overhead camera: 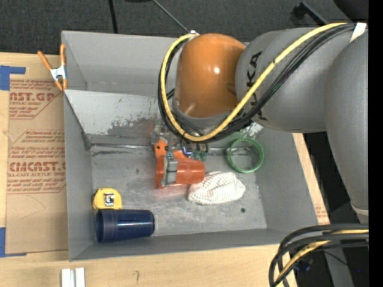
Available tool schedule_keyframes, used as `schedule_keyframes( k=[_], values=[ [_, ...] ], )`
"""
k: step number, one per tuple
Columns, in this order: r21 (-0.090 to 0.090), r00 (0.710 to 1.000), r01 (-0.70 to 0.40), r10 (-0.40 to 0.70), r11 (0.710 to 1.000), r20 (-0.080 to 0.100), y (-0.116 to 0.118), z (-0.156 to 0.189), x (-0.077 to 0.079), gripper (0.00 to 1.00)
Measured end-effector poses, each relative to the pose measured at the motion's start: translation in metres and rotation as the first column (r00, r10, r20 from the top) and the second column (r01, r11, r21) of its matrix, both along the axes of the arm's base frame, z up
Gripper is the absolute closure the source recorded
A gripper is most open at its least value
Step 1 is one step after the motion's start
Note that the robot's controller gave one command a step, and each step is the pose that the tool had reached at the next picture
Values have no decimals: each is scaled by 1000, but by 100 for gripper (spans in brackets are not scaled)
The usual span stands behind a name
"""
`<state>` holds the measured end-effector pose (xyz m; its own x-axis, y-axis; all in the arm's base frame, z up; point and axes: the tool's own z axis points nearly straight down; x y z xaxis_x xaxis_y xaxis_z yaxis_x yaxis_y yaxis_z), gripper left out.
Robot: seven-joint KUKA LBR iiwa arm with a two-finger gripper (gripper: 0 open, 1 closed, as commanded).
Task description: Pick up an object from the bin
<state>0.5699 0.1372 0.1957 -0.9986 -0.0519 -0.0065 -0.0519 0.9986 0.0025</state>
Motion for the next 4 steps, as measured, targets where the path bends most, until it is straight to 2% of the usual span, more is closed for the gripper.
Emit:
schedule_keyframes(
  k=[1, 2, 3, 4],
  values=[
    [-4, 1000, 30, -30, 1000, -9, -34, -30, -6, 0],
    [0, 996, 86, -86, 996, -1, -36, -37, -16, 0],
    [2, 988, 156, -156, 988, 3, -51, -88, -17, 0],
    [-3, 991, 137, -137, 991, -11, -73, -105, -12, 0]
  ],
)
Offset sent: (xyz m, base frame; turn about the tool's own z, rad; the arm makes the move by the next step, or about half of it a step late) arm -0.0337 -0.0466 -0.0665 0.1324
